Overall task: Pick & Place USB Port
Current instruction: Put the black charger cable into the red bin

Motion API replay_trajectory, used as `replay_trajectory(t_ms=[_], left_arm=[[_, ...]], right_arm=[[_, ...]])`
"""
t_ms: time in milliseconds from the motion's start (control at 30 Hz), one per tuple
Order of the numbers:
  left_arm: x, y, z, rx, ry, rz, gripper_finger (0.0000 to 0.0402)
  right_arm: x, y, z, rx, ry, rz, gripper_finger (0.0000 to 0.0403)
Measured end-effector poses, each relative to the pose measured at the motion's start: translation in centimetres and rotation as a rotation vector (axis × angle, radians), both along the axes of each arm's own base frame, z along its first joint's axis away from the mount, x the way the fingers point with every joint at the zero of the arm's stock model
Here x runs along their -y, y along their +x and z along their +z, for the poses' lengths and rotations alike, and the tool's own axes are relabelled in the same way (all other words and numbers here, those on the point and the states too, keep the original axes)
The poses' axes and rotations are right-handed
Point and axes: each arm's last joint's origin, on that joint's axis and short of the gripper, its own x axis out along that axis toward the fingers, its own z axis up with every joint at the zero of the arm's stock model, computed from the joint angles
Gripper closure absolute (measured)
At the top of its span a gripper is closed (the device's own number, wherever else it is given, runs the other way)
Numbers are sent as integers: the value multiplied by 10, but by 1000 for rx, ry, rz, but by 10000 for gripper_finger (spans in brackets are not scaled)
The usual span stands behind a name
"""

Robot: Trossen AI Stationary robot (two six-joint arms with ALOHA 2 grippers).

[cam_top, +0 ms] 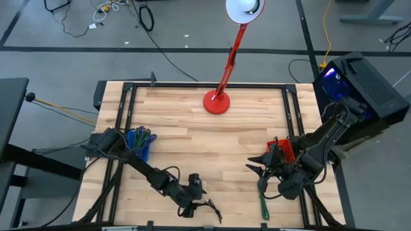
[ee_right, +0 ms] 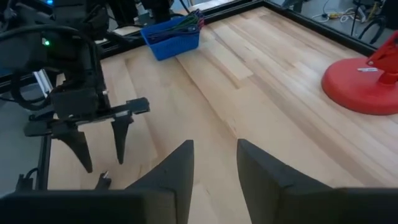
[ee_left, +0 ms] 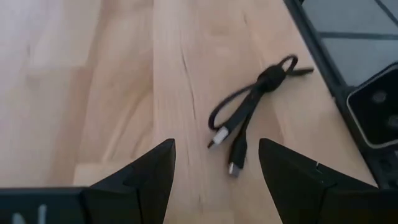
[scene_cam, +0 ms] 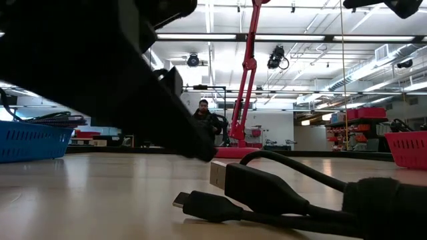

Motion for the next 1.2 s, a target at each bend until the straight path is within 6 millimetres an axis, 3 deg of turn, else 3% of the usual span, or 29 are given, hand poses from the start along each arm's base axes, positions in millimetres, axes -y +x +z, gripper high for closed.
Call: replay_trajectory(t_ms=[300,967,1200], left_arm=[[0,0,-8,-24,-9,9,165],[3,3,-3,32,-47,7,165],[5,5,-23,15,-57,-15,165]], right_arm=[[0,0,0,-12,5,12,279],[0,0,-1,-12,3,11,279],[0,0,-1,-13,2,11,279]])
